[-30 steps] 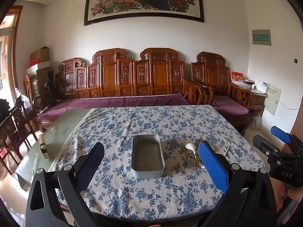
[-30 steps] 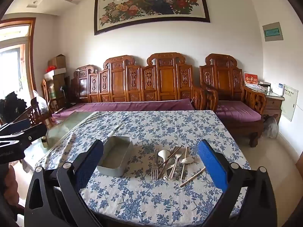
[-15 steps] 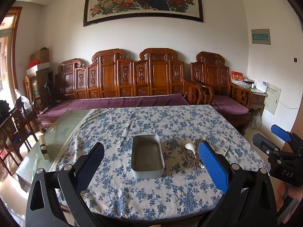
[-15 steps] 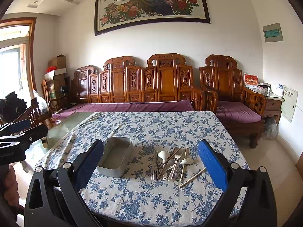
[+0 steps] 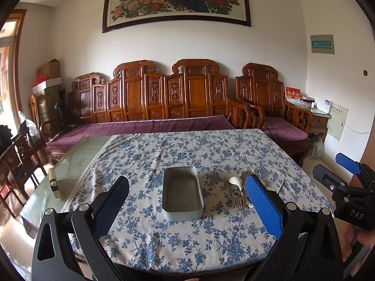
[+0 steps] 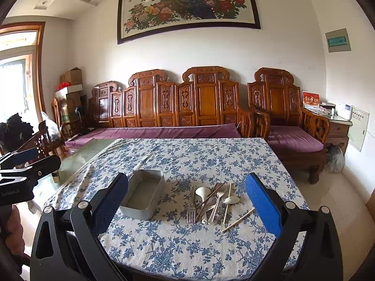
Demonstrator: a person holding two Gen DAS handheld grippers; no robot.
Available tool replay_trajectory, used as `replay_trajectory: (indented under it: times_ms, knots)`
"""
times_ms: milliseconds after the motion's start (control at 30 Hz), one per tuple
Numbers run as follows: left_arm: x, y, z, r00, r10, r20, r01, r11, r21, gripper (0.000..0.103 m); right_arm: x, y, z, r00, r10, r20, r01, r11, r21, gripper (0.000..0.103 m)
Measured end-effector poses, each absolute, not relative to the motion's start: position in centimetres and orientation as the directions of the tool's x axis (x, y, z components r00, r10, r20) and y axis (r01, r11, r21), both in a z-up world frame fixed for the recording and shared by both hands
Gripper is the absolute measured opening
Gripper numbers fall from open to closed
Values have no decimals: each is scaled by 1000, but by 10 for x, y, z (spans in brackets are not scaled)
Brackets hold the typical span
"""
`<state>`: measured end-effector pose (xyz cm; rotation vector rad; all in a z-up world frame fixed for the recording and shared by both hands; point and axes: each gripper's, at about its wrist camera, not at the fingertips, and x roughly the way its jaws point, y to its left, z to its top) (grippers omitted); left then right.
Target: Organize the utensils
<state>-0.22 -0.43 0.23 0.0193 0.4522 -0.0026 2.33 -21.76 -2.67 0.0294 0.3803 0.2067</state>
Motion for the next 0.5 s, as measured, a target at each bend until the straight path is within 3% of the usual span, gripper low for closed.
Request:
replay_trajectory:
  times_ms: [500]
  knots:
    - [-4, -4, 5, 899, 0, -438, 10, 1000, 21, 97, 24, -217, -26, 907, 207, -366, -196, 978, 68, 100]
